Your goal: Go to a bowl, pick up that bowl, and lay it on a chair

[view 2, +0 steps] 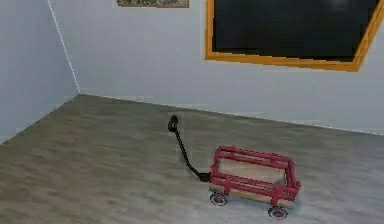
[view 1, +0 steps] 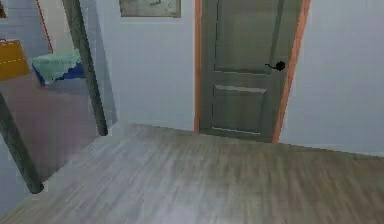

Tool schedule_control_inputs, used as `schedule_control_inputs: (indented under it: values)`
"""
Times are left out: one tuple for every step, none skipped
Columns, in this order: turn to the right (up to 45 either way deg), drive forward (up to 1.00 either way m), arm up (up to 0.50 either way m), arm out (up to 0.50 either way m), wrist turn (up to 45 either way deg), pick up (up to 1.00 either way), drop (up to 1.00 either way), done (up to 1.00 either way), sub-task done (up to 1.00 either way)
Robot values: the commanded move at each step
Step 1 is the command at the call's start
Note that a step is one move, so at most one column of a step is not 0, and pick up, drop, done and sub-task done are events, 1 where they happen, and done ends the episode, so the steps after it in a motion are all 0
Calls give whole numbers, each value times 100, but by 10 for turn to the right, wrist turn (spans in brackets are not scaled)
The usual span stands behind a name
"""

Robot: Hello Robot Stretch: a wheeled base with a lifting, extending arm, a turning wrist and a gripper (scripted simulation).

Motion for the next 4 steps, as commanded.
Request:
schedule_control_inputs:
  values:
    - [-240, 0, 0, 0, 0, 0, 0, 0, 0]
    - [0, 100, 0, 0, 0, 0, 0, 0, 0]
    - [-60, 0, 0, 0, 0, 0, 0, 0, 0]
    - [0, 55, 0, 0, 0, 0, 0, 0, 0]
